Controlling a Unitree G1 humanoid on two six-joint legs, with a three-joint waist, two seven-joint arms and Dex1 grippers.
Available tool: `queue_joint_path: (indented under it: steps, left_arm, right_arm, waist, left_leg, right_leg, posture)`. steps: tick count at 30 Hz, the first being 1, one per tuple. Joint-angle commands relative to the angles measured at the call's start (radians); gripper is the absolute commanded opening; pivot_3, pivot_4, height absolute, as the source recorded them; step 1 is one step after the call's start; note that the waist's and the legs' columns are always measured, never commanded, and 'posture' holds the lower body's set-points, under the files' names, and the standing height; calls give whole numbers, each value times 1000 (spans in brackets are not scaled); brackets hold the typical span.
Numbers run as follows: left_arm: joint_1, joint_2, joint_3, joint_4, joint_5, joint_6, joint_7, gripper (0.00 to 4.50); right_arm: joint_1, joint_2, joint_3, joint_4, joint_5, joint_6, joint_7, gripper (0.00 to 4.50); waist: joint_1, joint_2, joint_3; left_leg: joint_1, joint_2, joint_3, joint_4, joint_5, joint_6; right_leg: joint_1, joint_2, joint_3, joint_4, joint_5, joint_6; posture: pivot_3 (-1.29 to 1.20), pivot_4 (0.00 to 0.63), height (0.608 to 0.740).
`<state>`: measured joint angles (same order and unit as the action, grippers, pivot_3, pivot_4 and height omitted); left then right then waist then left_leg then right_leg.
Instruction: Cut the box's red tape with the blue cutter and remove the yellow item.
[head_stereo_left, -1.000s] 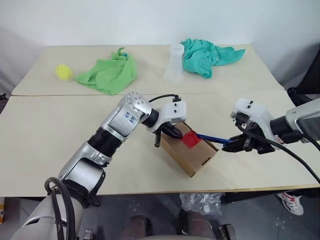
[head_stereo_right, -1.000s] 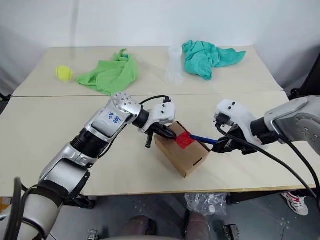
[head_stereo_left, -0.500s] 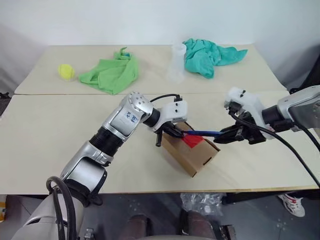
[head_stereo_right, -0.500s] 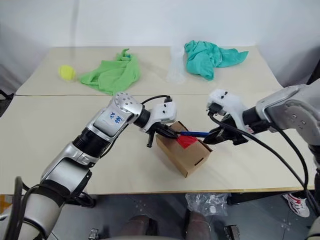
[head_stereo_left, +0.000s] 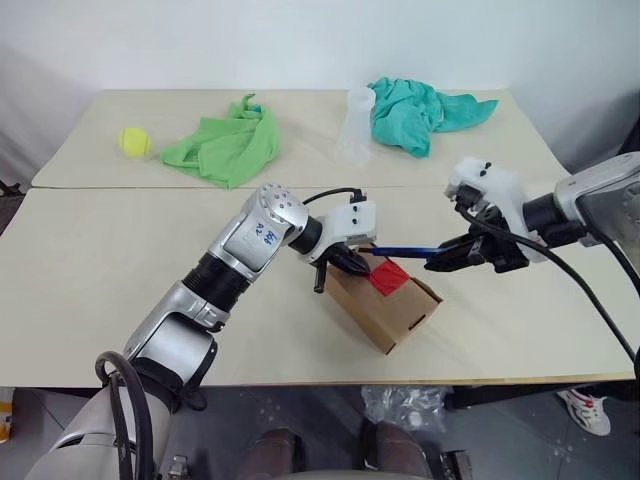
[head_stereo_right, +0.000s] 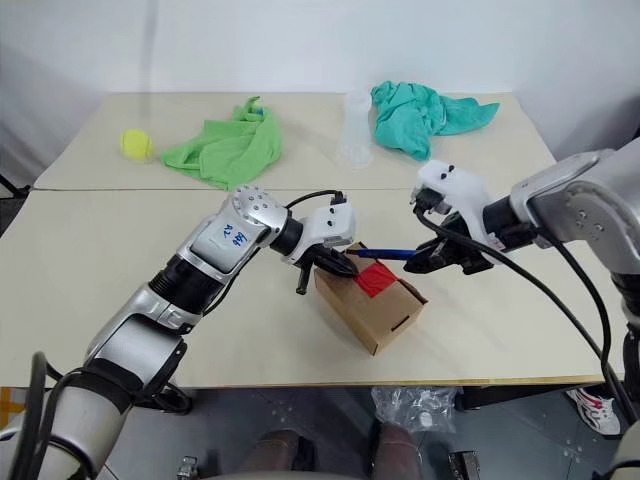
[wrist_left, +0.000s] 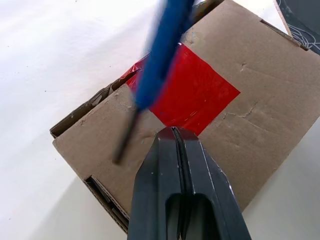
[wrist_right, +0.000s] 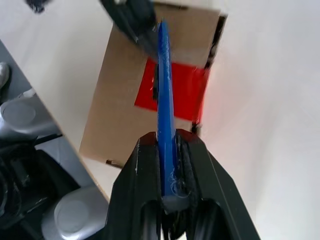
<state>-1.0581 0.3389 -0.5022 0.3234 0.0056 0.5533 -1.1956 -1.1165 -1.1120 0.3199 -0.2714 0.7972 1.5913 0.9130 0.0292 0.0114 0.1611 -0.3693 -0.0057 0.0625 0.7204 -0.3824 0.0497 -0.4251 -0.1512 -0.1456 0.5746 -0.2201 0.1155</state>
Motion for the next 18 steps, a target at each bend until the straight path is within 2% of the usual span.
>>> queue_joint_path:
  steps: [1, 18]
  left_arm:
    - [40, 11, -59, 74, 76, 24, 33, 0]
    - [42, 9, -57, 70, 76, 32, 36, 0]
  right_arm:
    - [-17, -38, -15, -1, -22, -8, 14, 157]
    - [87, -66, -25, -26, -65, -20, 2, 157]
  waist:
    - [-1, 0, 0]
    - [0, 0, 0]
  left_leg:
    - [0, 0, 0, 0, 0, 0]
    - [0, 0, 0, 0, 0, 0]
  right_leg:
    - [0, 0, 0, 0, 0, 0]
    - [0, -1, 0, -1, 0, 0]
  posture:
    - [0, 150, 740]
    - [0, 150, 740]
